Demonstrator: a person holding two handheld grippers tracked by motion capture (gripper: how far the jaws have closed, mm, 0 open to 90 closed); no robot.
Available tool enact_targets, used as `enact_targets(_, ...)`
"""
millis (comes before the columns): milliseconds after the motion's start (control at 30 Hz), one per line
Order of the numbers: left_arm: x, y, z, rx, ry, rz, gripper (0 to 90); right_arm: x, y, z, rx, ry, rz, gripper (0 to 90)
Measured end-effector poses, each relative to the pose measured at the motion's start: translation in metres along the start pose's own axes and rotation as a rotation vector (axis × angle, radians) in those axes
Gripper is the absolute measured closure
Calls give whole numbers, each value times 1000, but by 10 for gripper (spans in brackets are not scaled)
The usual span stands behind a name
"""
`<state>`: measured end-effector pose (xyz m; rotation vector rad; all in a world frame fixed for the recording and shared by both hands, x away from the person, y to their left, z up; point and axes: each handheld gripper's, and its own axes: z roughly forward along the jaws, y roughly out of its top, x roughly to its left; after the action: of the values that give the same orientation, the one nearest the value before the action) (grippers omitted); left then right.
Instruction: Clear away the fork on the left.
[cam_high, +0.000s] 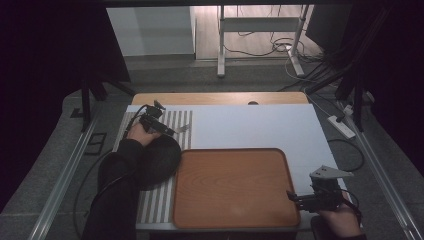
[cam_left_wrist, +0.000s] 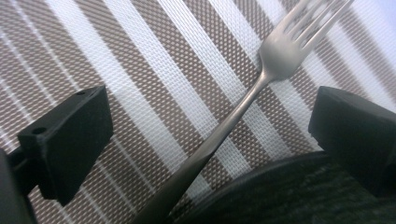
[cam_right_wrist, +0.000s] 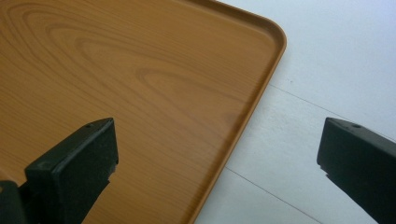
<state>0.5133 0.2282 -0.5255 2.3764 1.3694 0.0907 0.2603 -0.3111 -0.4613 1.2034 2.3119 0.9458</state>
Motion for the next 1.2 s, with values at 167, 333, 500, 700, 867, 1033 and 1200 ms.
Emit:
enact_targets(167, -1, 1, 2, 3, 18, 14, 0, 0, 0, 0, 1, 1, 0, 0)
enact_targets(333, -2, 2, -1, 7, 77, 35, 126, 0, 0, 0, 4, 2, -2, 0)
enact_targets(500, 3, 3, -5, 9, 77, 36, 263, 0, 0, 1, 6, 5, -3, 0)
enact_targets(700, 9, -1, -9, -29, 79, 55, 454, 0, 0, 1, 7, 5, -4, 0)
enact_targets(867, 16, -4, -11, -48, 64, 56, 690, 0, 0, 1, 9, 5, -7, 0)
enact_targets(1033, 23, -6, -12, -59, 26, 47, 787, 1, 0, 1, 13, 8, -10, 0)
enact_targets(1200, 33, -7, -14, -44, -43, 36, 847, 1, 0, 1, 16, 7, -12, 0)
